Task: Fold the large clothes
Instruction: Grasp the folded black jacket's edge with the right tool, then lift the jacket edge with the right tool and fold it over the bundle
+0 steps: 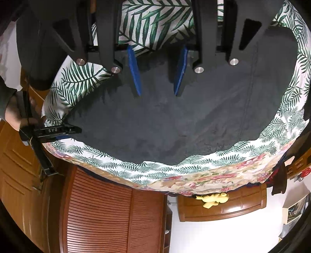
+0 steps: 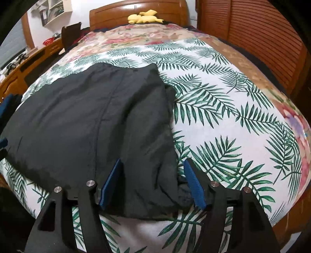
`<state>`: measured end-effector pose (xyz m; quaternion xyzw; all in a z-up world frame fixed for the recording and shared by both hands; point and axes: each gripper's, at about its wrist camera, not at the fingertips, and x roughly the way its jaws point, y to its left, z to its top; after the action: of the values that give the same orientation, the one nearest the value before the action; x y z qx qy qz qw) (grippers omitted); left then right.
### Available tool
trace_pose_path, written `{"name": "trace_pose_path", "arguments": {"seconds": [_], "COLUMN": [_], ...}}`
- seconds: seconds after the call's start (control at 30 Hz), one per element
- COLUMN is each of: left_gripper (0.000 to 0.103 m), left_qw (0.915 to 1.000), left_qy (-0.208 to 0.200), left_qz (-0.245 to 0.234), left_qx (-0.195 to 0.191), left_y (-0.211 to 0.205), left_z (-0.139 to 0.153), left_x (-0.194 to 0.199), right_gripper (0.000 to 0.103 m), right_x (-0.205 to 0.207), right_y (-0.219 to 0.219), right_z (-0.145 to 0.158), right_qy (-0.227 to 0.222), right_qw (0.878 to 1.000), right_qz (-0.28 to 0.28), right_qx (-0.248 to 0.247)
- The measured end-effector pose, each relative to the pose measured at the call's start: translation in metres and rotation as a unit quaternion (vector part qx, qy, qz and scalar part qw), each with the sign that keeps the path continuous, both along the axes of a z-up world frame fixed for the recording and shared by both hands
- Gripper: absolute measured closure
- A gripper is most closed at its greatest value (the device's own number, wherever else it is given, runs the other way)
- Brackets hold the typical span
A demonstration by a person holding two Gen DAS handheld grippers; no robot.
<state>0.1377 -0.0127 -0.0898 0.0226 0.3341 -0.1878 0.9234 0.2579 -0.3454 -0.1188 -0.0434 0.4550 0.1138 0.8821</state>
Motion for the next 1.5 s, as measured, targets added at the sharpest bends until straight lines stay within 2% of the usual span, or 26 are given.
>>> {"name": "trace_pose_path", "arguments": {"seconds": [0.2,0.47,0.57,0.67,0.73,0.83,1.0,1.2,1.37,1.5], "left_gripper": [0.069,0.068,0.067,0.067,0.066,0.066,0.066,0.066,0.065,0.065], "left_qw": [0.9999,0.9999,0.9998,0.9998,0.9998,0.9998,1.0000,0.9994,0.9968,0.9941], "left_qy": [0.009,0.015,0.017,0.018,0.018,0.020,0.006,-0.017,-0.046,-0.055], "left_qz": [-0.005,-0.002,-0.002,-0.002,-0.002,-0.002,0.002,0.025,0.060,0.091], "left_qx": [0.003,0.007,0.006,0.006,0.005,0.002,0.000,-0.019,-0.024,-0.019], "left_y": [-0.004,-0.005,-0.005,-0.005,-0.005,-0.003,0.001,0.024,0.057,0.087], "left_z": [-0.006,-0.013,-0.014,-0.016,-0.016,-0.015,-0.004,0.021,0.046,0.054], "left_x": [0.003,0.008,0.009,0.009,0.009,0.009,0.003,-0.017,-0.043,-0.065], "right_gripper": [0.021,0.021,0.030,0.052,0.073,0.086,0.090,0.092,0.093,0.093], "right_x": [0.001,-0.001,-0.002,-0.002,-0.002,-0.008,-0.020,-0.020,-0.015,-0.014], "right_y": [-0.011,-0.013,-0.010,-0.005,-0.003,-0.002,0.002,0.040,0.093,0.155], "right_z": [-0.009,-0.011,-0.011,-0.010,-0.008,0.006,0.045,0.090,0.123,0.146], "right_qy": [0.019,0.046,0.047,0.052,0.056,0.029,-0.031,-0.079,-0.109,-0.128], "right_qw": [0.999,0.997,0.996,0.994,0.992,0.992,0.986,0.978,0.968,0.957], "right_qz": [-0.016,-0.012,-0.001,0.017,0.027,0.037,0.050,0.093,0.137,0.191], "right_qx": [0.020,0.062,0.074,0.093,0.107,0.117,0.154,0.166,0.180,0.176]}}
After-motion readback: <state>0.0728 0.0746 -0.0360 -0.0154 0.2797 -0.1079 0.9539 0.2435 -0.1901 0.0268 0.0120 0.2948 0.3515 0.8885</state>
